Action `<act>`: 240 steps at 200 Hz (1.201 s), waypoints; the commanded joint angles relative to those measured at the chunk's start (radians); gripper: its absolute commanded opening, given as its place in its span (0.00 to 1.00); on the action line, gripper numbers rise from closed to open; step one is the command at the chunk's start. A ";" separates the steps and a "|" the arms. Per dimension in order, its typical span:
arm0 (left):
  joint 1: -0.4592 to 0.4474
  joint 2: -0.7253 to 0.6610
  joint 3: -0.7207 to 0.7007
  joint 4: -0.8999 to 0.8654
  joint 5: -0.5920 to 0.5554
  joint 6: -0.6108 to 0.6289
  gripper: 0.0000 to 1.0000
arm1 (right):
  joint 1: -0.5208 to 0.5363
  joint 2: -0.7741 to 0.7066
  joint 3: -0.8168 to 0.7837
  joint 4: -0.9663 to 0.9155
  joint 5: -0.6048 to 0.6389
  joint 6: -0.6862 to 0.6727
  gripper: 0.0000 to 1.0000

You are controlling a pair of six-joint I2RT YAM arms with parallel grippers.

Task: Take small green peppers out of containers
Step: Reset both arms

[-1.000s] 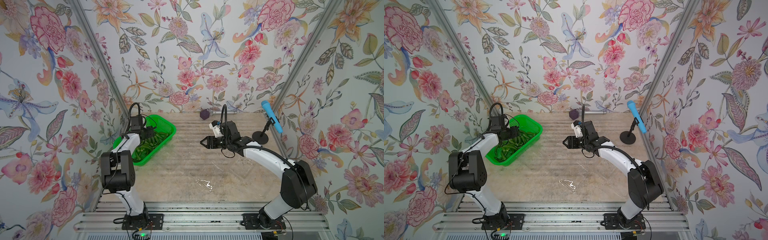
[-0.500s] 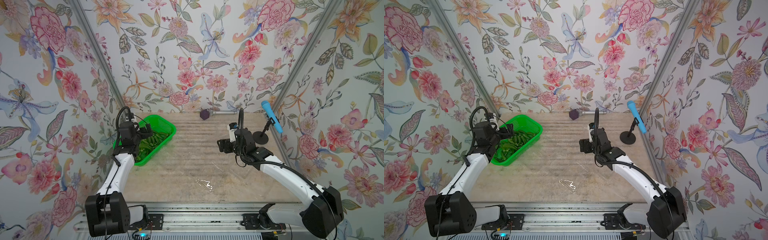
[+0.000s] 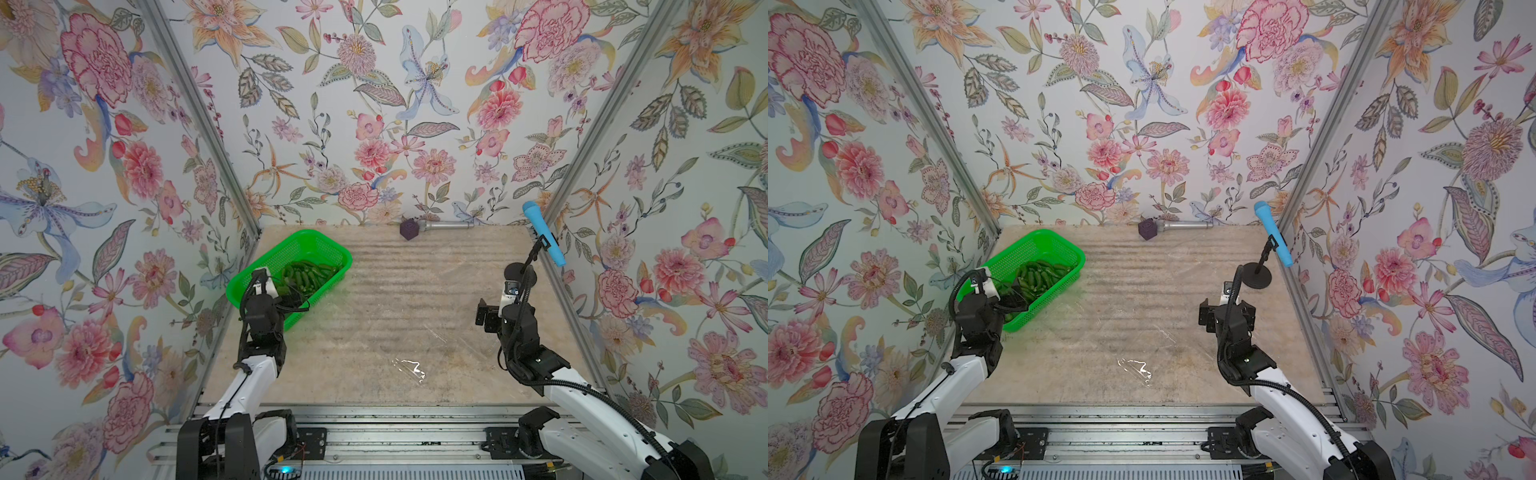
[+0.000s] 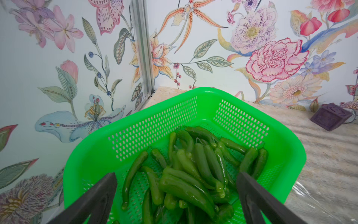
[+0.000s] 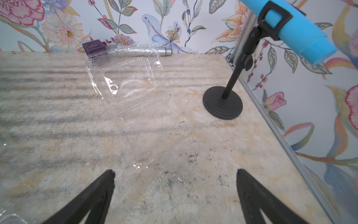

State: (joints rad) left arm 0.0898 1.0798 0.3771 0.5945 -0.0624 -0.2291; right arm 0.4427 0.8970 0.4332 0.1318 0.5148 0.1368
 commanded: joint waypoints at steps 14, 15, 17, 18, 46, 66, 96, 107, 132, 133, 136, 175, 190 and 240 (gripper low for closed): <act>0.002 0.002 -0.140 0.299 -0.097 0.146 1.00 | -0.015 0.020 -0.078 0.187 0.029 -0.109 1.00; 0.002 0.004 -0.143 0.305 -0.098 0.147 1.00 | -0.015 0.021 -0.080 0.193 0.028 -0.110 1.00; 0.002 0.008 -0.151 0.317 -0.099 0.150 1.00 | -0.018 0.023 -0.084 0.201 0.022 -0.112 1.00; 0.002 0.010 -0.154 0.320 -0.099 0.150 1.00 | -0.019 0.024 -0.088 0.205 0.020 -0.113 1.00; 0.002 0.084 -0.229 0.516 -0.024 0.128 1.00 | -0.052 0.040 -0.109 0.251 -0.005 -0.111 1.00; 0.002 0.150 -0.238 0.565 0.010 0.077 1.00 | -0.076 0.031 -0.119 0.264 -0.016 -0.100 1.00; -0.004 0.223 -0.287 0.714 -0.010 0.062 1.00 | -0.111 0.025 -0.165 0.351 -0.034 -0.129 1.00; -0.004 0.235 -0.287 0.732 -0.017 0.067 1.00 | -0.123 0.030 -0.177 0.364 -0.045 -0.136 1.00; -0.009 0.279 -0.290 0.804 -0.037 0.097 1.00 | -0.168 0.090 -0.244 0.538 -0.066 -0.157 1.00; -0.009 0.284 -0.289 0.809 -0.039 0.097 1.00 | -0.170 0.094 -0.246 0.550 -0.067 -0.159 1.00; -0.009 0.298 -0.288 0.824 -0.042 0.098 1.00 | -0.176 0.110 -0.252 0.574 -0.070 -0.165 1.00; -0.063 0.435 -0.283 0.951 -0.092 0.151 1.00 | -0.248 0.329 -0.251 0.836 -0.155 -0.191 1.00; -0.086 0.506 -0.276 1.016 -0.103 0.181 1.00 | -0.255 0.435 -0.237 0.945 -0.161 -0.233 1.00; -0.104 0.476 -0.254 0.952 -0.116 0.200 1.00 | -0.295 0.594 -0.272 1.186 -0.312 -0.274 1.00</act>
State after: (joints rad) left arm -0.0071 1.5490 0.1143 1.4860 -0.1558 -0.0647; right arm 0.1581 1.4437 0.1772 1.0927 0.2836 -0.0986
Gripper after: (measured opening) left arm 0.996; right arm 0.997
